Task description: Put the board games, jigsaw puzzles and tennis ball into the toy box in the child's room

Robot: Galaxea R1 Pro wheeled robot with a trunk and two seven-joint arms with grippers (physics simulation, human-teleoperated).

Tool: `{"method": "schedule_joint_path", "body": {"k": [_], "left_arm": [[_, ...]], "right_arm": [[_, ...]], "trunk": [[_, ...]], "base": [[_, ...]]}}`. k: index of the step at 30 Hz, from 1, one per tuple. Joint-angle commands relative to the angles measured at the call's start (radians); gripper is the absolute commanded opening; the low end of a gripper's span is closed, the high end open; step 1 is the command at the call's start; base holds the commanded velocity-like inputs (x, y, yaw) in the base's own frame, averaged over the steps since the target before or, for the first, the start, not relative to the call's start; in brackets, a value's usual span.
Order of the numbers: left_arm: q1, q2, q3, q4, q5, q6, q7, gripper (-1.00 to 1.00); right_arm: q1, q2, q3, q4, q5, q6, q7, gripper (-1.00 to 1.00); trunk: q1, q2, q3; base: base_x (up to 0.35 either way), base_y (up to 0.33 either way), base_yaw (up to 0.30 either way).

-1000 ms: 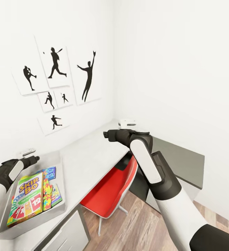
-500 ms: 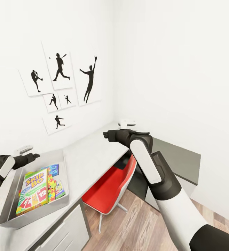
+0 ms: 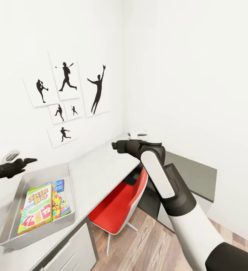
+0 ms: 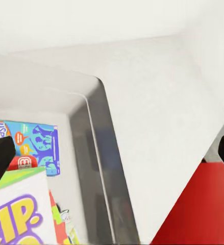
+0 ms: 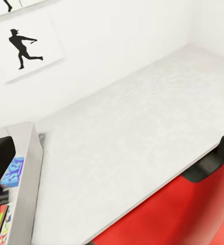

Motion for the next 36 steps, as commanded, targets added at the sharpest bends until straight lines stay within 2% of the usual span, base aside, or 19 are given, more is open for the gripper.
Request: {"method": "schedule_joint_path", "body": {"k": [1,4,5,6,11,15,17,18,22,23,25,26,29,31,33,34,36], "left_arm": [[-0.001,0.01,0.006,0.001,-0.003,0.019,-0.057,1.0],[0.002,0.026,0.007,0.004,-0.004,0.036,-0.135,1.0],[0.004,0.038,0.008,0.007,-0.004,0.045,-0.186,1.0],[0.005,0.044,0.008,0.008,-0.004,0.05,-0.211,1.0],[0.009,0.102,0.008,0.051,-0.01,0.067,-0.406,1.0],[0.01,0.133,0.007,0.085,-0.012,0.069,-0.498,1.0],[0.011,0.157,0.005,0.122,-0.023,0.068,-0.581,1.0],[0.011,0.162,0.004,0.131,-0.028,0.068,-0.6,1.0],[0.011,0.185,0.002,0.173,-0.088,0.067,-0.701,1.0],[0.011,0.191,0.002,0.185,-0.115,0.066,-0.734,1.0],[0.011,0.196,0.002,0.198,-0.144,0.065,-0.768,1.0],[0.011,0.201,0.002,0.215,-0.173,0.063,-0.806,1.0],[0.011,0.21,0.002,0.257,-0.228,0.057,-0.885,1.0],[0.011,0.218,0.002,0.305,-0.28,0.035,-0.963,1.0],[0.011,0.224,0.002,0.329,-0.304,0.015,-1.001,1.0],[0.011,0.234,0.002,0.354,-0.326,-0.008,-1.04,1.0],[0.011,0.247,0.002,0.38,-0.341,-0.03,-1.064,1.0]], "right_arm": [[-0.001,0.0,0.001,-0.001,-0.009,0.002,-0.01,1.0],[-0.001,0.0,0.001,-0.001,-0.009,0.002,-0.01,1.0],[0.0,0.0,0.001,-0.001,-0.009,0.002,-0.01,1.0],[0.0,0.0,0.001,-0.001,-0.009,0.002,-0.01,1.0],[0.005,0.0,0.001,-0.001,-0.009,0.001,-0.01,1.0],[0.008,0.0,0.001,-0.002,-0.008,0.0,-0.01,1.0],[0.01,0.0,0.001,-0.002,-0.009,-0.003,-0.009,1.0],[0.01,0.0,0.001,-0.002,-0.01,-0.004,-0.009,1.0],[0.008,0.0,0.001,-0.002,-0.01,-0.012,-0.009,1.0],[0.008,0.0,0.001,-0.002,-0.01,-0.014,-0.009,1.0],[0.008,0.0,0.001,-0.002,-0.01,-0.015,-0.009,1.0],[0.007,0.0,0.001,-0.002,-0.011,-0.016,-0.009,1.0],[0.007,0.0,0.001,-0.002,-0.015,-0.017,-0.008,1.0],[0.009,0.0,0.001,-0.002,-0.025,-0.018,0.003,1.0],[0.009,0.0,0.001,-0.002,-0.031,-0.019,0.015,1.0],[0.01,0.0,0.0,-0.002,-0.037,-0.019,0.031,1.0],[0.01,0.0,0.0,-0.003,-0.041,-0.019,0.051,1.0]], "trunk": [[0.001,-0.002,-0.001],[0.001,-0.002,0.004],[0.001,-0.002,0.006],[0.001,-0.002,0.007],[0.001,-0.002,0.016],[0.001,-0.002,0.022],[0.001,-0.002,0.025],[0.001,-0.002,0.027],[0.001,-0.002,0.034],[0.001,-0.002,0.035],[0.001,-0.002,0.039],[0.001,-0.002,0.04],[0.001,-0.002,0.045],[0.001,-0.002,0.048],[0.001,-0.002,0.052],[0.001,-0.002,0.053],[0.001,-0.002,0.057]], "base": [[0.0,0.0,0.0],[0.0,0.0,0.0],[0.0,0.0,0.0],[0.0,0.0,0.0],[0.0,0.0,0.0],[0.0,0.0,0.0],[0.0,0.0,0.0],[0.0,0.0,0.0],[-0.095,0.0,-0.004],[-0.188,0.0,-0.029],[-0.198,0.0,-0.025],[-0.156,0.0,-0.014],[-0.089,0.0,-0.008],[-0.033,0.0,-0.003],[-0.019,0.0,-0.002],[-0.011,0.0,-0.001],[-0.008,0.0,-0.001]]}}
